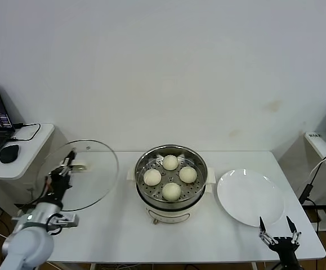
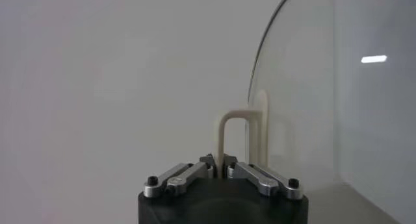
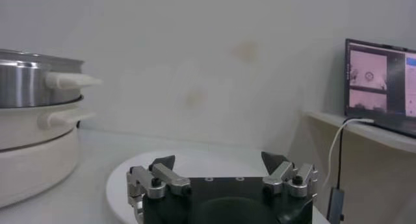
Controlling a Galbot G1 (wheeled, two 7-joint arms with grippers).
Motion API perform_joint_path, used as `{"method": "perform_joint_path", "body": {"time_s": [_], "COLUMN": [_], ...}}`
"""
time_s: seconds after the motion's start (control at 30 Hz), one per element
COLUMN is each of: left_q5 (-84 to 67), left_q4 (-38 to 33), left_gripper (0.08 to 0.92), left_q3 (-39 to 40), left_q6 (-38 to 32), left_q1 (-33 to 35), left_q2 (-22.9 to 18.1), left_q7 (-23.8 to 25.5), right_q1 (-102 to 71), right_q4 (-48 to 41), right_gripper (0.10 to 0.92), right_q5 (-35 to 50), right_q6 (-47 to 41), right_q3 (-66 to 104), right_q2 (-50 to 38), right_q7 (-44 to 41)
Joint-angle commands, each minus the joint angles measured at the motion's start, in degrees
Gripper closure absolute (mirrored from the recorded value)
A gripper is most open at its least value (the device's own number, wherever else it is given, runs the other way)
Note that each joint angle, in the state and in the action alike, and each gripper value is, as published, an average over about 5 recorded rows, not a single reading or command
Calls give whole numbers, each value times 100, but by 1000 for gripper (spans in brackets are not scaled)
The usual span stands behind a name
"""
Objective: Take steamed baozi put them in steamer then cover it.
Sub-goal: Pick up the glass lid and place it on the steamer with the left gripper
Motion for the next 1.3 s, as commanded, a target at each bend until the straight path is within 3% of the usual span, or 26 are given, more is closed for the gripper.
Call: {"method": "perform_joint_path", "body": {"time_s": [0.03,0.23,0.5,0.7,1.0,1.3], "left_q5": [216,965,1751,2030,2654,2943], "left_q4": [-507,0,447,914,1387,1640], "left_gripper": [860,860,860,860,860,860], "left_q3": [2430,3382,3850,3879,3940,3917], "left_q6": [1365,1763,2016,2049,1885,1788], "left_q1": [-1574,-2434,-2680,-2870,-2726,-2707], "left_q2": [-12,-838,-1934,-2659,-3067,-3176], "left_q7": [887,1375,1943,2047,2058,2040], "right_q1": [76,176,222,244,259,250], "right_q4": [56,-7,-111,-147,-209,-234], "right_gripper": [203,202,202,203,203,203], "right_q5": [-445,-676,-932,-986,-1007,-1028], "right_q6": [61,82,137,161,183,204], "right_q3": [-136,-171,-245,-284,-329,-375], "right_q2": [145,223,318,336,323,316], "right_q7": [69,128,160,167,159,154]}}
